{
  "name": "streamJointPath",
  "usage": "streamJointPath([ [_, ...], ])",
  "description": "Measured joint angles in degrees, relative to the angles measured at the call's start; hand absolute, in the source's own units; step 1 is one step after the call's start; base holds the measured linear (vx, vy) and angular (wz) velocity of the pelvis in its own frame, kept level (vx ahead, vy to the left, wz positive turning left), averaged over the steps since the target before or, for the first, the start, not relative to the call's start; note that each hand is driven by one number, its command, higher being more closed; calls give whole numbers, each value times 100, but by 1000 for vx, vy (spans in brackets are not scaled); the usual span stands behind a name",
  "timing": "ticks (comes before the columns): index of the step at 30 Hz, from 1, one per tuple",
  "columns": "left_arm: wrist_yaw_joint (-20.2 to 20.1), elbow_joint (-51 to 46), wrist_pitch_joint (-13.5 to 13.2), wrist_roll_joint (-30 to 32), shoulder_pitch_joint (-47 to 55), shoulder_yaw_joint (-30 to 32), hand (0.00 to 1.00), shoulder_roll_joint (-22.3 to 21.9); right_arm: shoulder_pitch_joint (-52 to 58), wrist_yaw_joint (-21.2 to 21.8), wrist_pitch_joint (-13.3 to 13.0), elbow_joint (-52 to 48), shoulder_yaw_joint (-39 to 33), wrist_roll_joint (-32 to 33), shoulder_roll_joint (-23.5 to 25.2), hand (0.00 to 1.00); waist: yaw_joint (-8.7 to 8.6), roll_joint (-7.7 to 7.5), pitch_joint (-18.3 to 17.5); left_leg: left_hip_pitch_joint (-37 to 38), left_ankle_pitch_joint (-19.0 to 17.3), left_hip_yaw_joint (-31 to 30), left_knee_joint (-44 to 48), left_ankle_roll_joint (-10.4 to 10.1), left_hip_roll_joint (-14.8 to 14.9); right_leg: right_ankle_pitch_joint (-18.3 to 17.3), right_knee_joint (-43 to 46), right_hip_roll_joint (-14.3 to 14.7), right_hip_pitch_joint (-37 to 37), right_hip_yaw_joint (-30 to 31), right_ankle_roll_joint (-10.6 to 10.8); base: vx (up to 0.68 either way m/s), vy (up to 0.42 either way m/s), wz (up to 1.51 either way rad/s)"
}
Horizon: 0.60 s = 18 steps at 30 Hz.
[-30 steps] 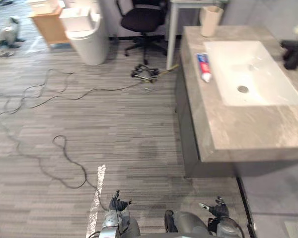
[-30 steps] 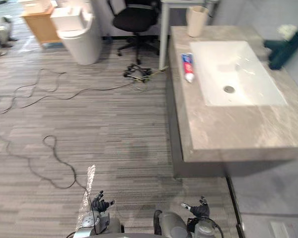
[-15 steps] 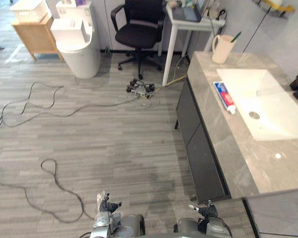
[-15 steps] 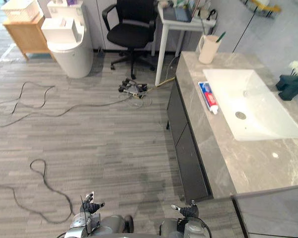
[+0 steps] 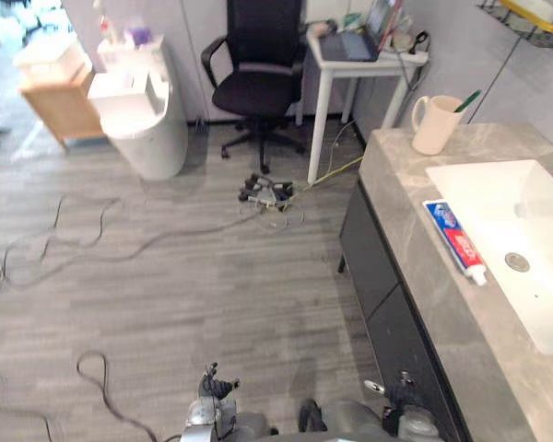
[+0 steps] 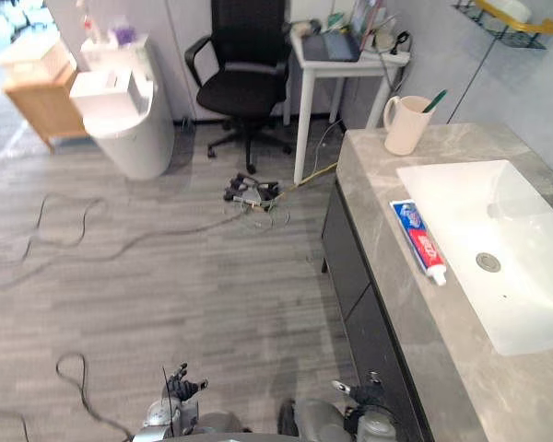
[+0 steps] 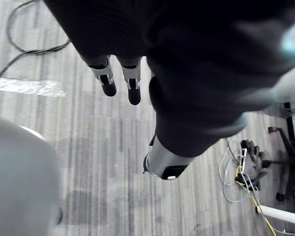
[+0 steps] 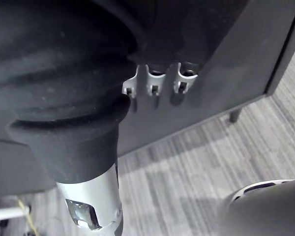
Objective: Organize washtable
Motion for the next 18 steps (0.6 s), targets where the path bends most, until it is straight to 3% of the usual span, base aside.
streamJointPath([
  [3, -33, -126, -58, -35, -15, -11, 0, 79, 6, -9, 111, 83, 62, 45, 60, 0, 67, -217, 75, -439, -189, -337, -609, 309, 134, 5, -398, 4, 637, 757, 38, 397, 85, -105],
  [4, -42, -140, -72, -30, -38, -15, 0, 105, 6, -9, 111, 104, 50, 57, 98, 0, 149, -284, 81, -509, -215, -466, -1094, 293, 134, 1, -478, -40, 754, 1010, 148, 322, 181, -159],
  [6, -43, -156, -92, -32, -49, -16, 0, 158, 2, -14, 110, 86, 48, 65, 124, 0, 114, -308, 84, -718, -212, -1056, -1974, 297, 58, -50, -597, -62, 911, 1524, 262, 297, 253, -134],
  [7, -44, -165, -143, -64, -78, -22, 0, 167, -13, -13, 111, 82, 73, 62, 124, 0, 161, -316, 82, -919, -192, -1578, -2348, 265, -4, -94, -666, -68, 933, 1925, 344, 281, 313, -162],
  [8, -40, -166, -185, -94, -132, -28, 0, 133, -14, -12, 113, 106, 37, 47, 151, 0, 303, -350, 90, -974, -102, -1811, -2838, 106, 62, -157, -642, -88, 914, 2365, 458, 315, 407, -175],
  [9, -23, -161, -185, -96, -144, -37, 0, 149, 8, -11, 113, 114, -5, 32, 156, 0, 313, -311, 73, -899, -12, -1844, -3083, 16, 103, -214, -643, -90, 910, 2541, 551, 239, 372, -193],
  [10, 47, -72, -188, -118, -110, -19, 0, 129, 67, -15, 110, 103, -66, -23, 137, 0, 263, -191, 1, -867, 325, -1677, -3168, -110, 285, -450, -547, -96, 969, 2893, 721, 255, 404, -137],
  [11, 42, -54, -187, -137, -119, -4, 0, 140, 120, -12, 116, 115, -68, -28, 160, 0, 270, -212, 9, -805, 457, -1549, -3093, -108, 290, -547, -467, -164, 999, 3029, 812, 269, 432, -139],
  [13, 51, -34, -164, -132, -141, 65, 0, 283, 237, 4, 117, 98, -95, -68, 321, 0, 296, -527, -112, -597, 235, -889, -3060, 102, 129, -528, -128, -573, 814, 2966, 999, 289, 464, -122],
  [15, 46, 80, -130, -122, -199, 96, 0, 338, 255, 21, 113, 96, -37, -100, 376, 0, 291, -615, -152, -435, 107, -416, -3065, 293, 68, -419, 319, -776, 535, 2785, 1192, 196, 379, -111],
  [17, 49, 154, -108, -118, -228, 176, 0, 330, 237, 25, 106, 100, -37, -151, 347, 0, 304, -634, -140, -141, 36, 50, -3188, 422, 49, -322, 828, -1007, 184, 2349, 1365, 122, 314, -107],
  [18, 53, 276, -101, -119, -233, 277, 0, 332, 225, 27, 92, 109, -17, -194, 305, 0, 302, -635, -139, 224, 26, 413, -3414, 447, 52, -350, 980, -1247, 58, 1655, 1337, 90, 271, -118],
])
